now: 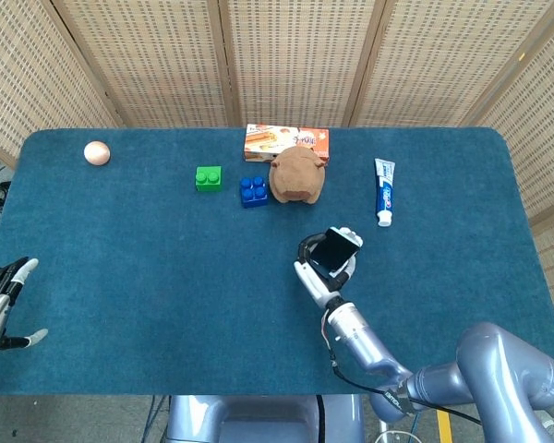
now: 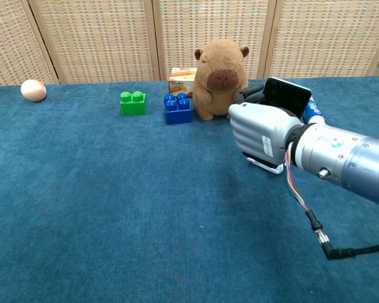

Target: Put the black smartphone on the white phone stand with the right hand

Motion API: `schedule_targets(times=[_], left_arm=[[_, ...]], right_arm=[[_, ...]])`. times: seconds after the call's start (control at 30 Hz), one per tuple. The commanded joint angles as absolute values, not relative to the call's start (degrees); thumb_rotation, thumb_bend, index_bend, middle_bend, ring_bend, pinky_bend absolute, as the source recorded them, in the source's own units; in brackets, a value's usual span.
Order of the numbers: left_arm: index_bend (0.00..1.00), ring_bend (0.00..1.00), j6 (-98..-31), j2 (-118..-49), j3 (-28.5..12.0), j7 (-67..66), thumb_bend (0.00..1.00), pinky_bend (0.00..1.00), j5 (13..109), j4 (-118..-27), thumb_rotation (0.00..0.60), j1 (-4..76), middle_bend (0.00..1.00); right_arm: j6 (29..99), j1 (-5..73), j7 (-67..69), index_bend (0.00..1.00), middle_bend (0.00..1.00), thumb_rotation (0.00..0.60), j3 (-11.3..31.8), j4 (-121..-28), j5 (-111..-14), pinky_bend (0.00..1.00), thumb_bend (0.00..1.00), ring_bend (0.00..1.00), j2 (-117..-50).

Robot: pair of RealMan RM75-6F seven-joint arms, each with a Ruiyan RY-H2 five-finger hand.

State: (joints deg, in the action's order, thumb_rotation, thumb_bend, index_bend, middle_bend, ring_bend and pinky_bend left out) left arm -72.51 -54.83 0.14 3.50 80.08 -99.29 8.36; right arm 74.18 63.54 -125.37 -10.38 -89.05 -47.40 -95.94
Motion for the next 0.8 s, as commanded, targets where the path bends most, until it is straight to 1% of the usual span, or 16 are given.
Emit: schedule_targets(times=[0.03, 0.23, 0.33, 0.37, 0.43, 0.5, 0.53, 0.63, 0.73, 0.8], left_arm=[[0.00, 0.00, -72.47, -54.85, 0.13, 3.44, 0.00, 0.00, 80.06, -99.31, 0.600, 8.40, 0.00], [0.00, 0.00, -72.48, -54.84, 0.22, 3.34, 0.00, 0.00, 80.13, -99.37, 0.600, 8.39, 0.00], [0.00, 0.00, -72.52, -54.83, 0.24, 3.38, 0.00, 0.00, 80.16, -99.38, 0.600, 8.37, 0.00], [0.00, 0.00, -72.51, -54.82, 0.23, 3.40, 0.00, 0.00, 80.15, -99.37, 0.600, 8.38, 0.00], [0.00, 0.00, -72.42, -54.79, 0.25, 3.47, 0.00, 0.00, 80.15, -99.35, 0.600, 8.42, 0.00], [0.00, 0.00, -72.44, -54.74, 0.26, 3.56, 0.00, 0.00, 80.20, -99.35, 0.600, 8.43, 0.00], [0.00, 0.00, -72.46, -54.70, 0.28, 3.68, 0.00, 0.00, 80.26, -99.33, 0.600, 8.41, 0.00], [0.00, 0.00, -72.51, -54.64, 0.33, 3.86, 0.00, 0.00, 80.39, -99.32, 0.600, 8.39, 0.00], [0.00, 0.00, -72.54, -54.60, 0.41, 3.93, 0.00, 0.00, 80.55, -99.36, 0.600, 8.37, 0.00], [0.00, 0.00, -72.54, -54.57, 0.43, 4.01, 0.00, 0.00, 80.59, -99.36, 0.600, 8.37, 0.00]], right_arm=[[74.35, 63.34, -125.50, 0.56, 0.42, 0.600, -10.82, -89.08, -47.72, 0.43, 0.51, 0.37, -96.11], [74.33, 63.08, -125.33, 0.56, 0.40, 0.600, -11.26, -89.04, -48.38, 0.43, 0.50, 0.36, -96.55], [74.87, 62.95, -125.41, 0.54, 0.36, 0.600, -11.17, -88.54, -49.03, 0.42, 0.50, 0.34, -97.02], [74.96, 62.91, -125.38, 0.50, 0.33, 0.600, -11.10, -88.50, -49.10, 0.40, 0.49, 0.30, -97.04], [75.13, 62.76, -125.42, 0.35, 0.21, 0.600, -11.06, -88.55, -49.17, 0.31, 0.47, 0.19, -97.04], [75.10, 62.59, -125.32, 0.27, 0.13, 0.600, -11.00, -88.65, -48.96, 0.23, 0.47, 0.09, -96.96], [75.04, 62.61, -125.12, 0.24, 0.10, 0.600, -11.00, -88.64, -49.24, 0.19, 0.47, 0.05, -96.73], [74.97, 62.48, -124.53, 0.19, 0.03, 0.600, -10.94, -88.81, -49.66, 0.13, 0.47, 0.00, -96.43], [75.17, 62.35, -124.26, 0.14, 0.00, 0.600, -10.64, -88.89, -49.80, 0.10, 0.47, 0.00, -96.06], [75.14, 62.22, -123.97, 0.11, 0.00, 0.600, -10.50, -88.98, -49.72, 0.09, 0.47, 0.00, -95.79]])
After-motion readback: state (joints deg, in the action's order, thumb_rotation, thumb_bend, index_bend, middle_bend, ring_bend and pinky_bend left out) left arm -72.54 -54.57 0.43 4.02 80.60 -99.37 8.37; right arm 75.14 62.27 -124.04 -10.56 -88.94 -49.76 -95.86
